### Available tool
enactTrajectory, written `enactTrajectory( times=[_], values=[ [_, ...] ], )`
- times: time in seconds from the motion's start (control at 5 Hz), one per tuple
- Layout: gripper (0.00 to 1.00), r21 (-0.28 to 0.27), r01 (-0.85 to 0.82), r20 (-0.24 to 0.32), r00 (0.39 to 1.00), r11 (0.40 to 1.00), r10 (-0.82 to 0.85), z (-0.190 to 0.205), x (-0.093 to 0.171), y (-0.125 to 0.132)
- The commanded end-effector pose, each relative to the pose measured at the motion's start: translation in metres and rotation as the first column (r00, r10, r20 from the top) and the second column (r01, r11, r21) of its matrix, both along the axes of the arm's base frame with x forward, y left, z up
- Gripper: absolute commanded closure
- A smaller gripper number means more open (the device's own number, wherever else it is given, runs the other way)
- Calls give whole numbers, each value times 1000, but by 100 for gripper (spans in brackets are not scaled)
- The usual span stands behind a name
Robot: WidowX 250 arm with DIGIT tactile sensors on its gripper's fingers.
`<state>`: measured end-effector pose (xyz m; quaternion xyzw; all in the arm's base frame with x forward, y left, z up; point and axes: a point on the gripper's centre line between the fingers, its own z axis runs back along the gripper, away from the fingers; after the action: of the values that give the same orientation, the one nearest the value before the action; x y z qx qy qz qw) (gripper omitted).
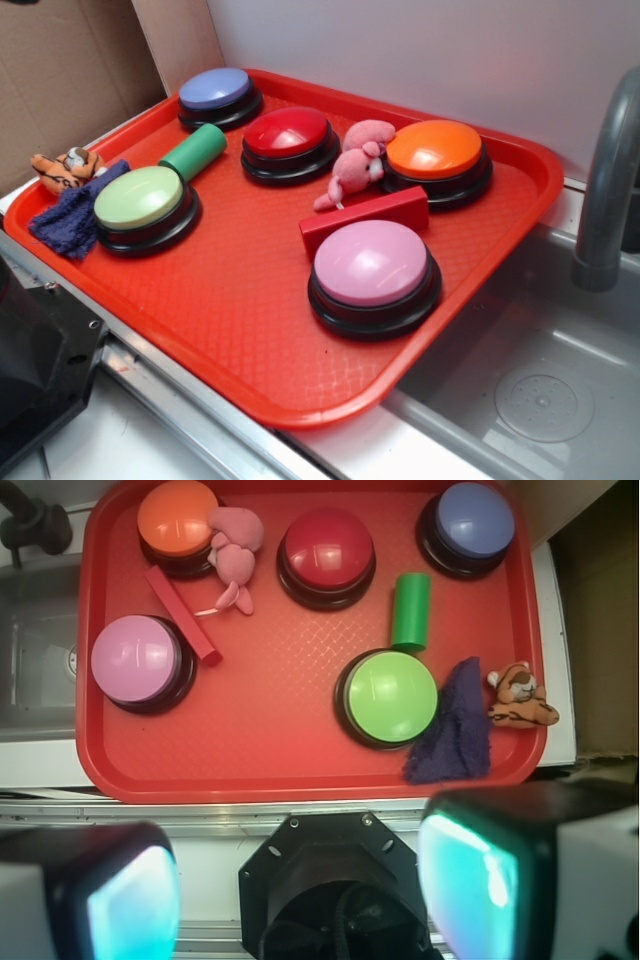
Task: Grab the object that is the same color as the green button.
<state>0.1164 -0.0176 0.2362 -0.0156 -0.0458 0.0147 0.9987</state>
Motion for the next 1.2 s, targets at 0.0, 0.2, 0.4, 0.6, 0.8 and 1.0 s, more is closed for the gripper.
enactTrajectory(
  times=[0.0,0.2,0.4,0.6,0.8,1.0],
  values=[
    [0,0,0,0,1000,1000,0,0,0,0],
    [0,-33,0,20,1000,999,0,-6,12,10],
    [0,-53,-30,29,999,998,32,-21,30,24],
    [0,-51,-83,46,995,995,85,-35,42,37],
    [0,-45,-138,71,987,989,141,-56,67,60],
    [0,-38,-179,115,977,983,182,-73,85,81]
  ],
)
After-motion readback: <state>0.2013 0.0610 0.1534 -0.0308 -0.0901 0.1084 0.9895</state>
